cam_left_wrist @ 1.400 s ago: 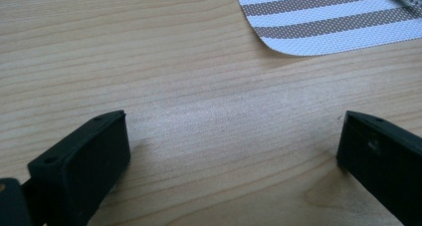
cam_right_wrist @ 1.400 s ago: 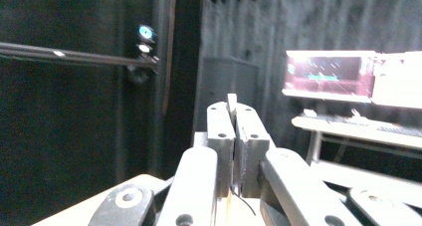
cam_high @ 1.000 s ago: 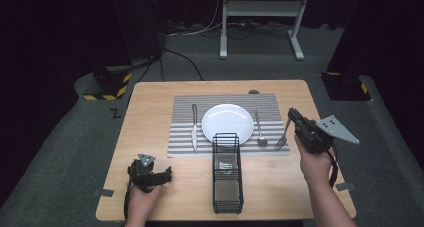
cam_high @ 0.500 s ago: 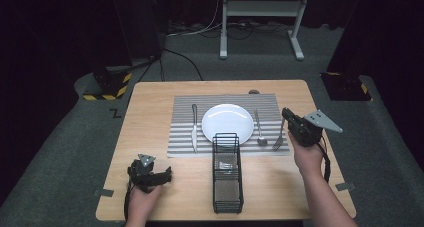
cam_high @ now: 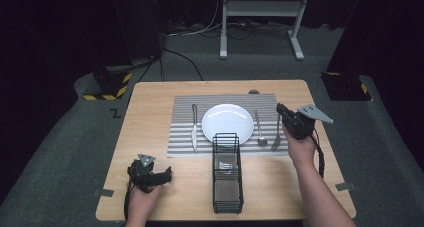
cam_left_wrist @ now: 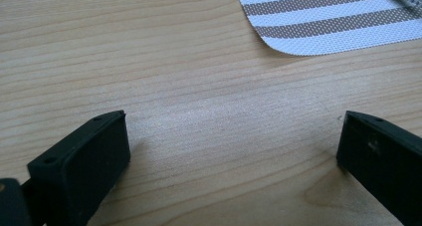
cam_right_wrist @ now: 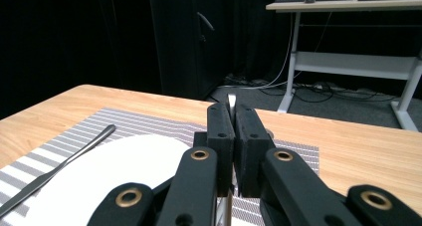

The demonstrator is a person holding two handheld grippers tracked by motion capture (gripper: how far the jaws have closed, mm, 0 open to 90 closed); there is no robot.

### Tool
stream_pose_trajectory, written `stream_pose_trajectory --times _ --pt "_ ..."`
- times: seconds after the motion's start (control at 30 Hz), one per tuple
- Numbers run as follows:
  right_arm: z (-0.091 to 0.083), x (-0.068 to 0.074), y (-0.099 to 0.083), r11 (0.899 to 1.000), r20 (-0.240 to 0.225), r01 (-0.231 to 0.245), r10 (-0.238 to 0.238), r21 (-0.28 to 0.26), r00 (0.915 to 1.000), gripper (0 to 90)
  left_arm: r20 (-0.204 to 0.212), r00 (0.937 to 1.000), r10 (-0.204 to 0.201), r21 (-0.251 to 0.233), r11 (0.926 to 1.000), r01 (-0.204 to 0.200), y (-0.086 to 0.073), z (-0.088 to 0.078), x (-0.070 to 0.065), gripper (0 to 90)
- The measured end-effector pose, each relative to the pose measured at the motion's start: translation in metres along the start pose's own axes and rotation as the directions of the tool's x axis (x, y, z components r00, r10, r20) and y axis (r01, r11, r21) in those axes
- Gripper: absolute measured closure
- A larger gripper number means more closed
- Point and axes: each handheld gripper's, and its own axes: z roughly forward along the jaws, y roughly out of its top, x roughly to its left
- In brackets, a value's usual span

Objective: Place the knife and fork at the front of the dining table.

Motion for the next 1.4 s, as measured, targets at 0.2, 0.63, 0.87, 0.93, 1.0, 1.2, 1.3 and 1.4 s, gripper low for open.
stream_pose_trajectory --times 0.2,0.63,0.87,0.93,1.0,1.2,1.3,1.4 --pt "0.025 -0.007 -0.001 0.999 -0.007 -0.029 0.030 0.039 0.9995 87.0 0.000 1.0000 0.000 0.000 1.0000 0.000 0.000 0.000 0.000 0.4" --pt "0.069 -0.026 -0.016 0.988 0.031 -0.111 0.108 0.110 0.9937 85.4 -0.001 1.0000 0.000 0.000 1.0000 0.000 0.000 0.000 0.000 0.4" --pt "0.079 -0.035 -0.026 0.982 0.062 -0.136 0.129 0.128 0.9897 84.2 0.000 1.0000 0.000 -0.001 1.0000 0.000 0.000 0.000 0.000 0.4" --pt "0.081 -0.037 -0.029 0.978 0.074 -0.155 0.145 0.140 0.9866 83.9 0.001 1.0000 0.001 -0.001 1.0000 -0.001 0.000 0.000 0.000 0.4" --pt "0.083 -0.040 -0.031 0.976 0.089 -0.154 0.141 0.153 0.9860 83.5 0.001 1.0000 0.003 0.001 1.0000 -0.003 0.000 -0.001 0.000 0.4" --pt "0.088 -0.043 -0.034 0.972 0.110 -0.156 0.138 0.178 0.9843 83.0 0.003 1.0000 0.001 0.000 1.0000 -0.001 -0.001 -0.001 0.000 0.4" --pt "0.092 -0.044 -0.035 0.971 0.114 -0.155 0.136 0.184 0.9842 82.8 0.005 1.0000 0.002 0.000 1.0000 -0.002 -0.001 -0.001 0.000 0.4" --pt "0.097 -0.044 -0.036 0.968 0.121 -0.154 0.131 0.199 0.9839 82.8 0.007 1.0000 0.003 -0.001 1.0000 -0.003 -0.001 -0.001 0.000 0.4"
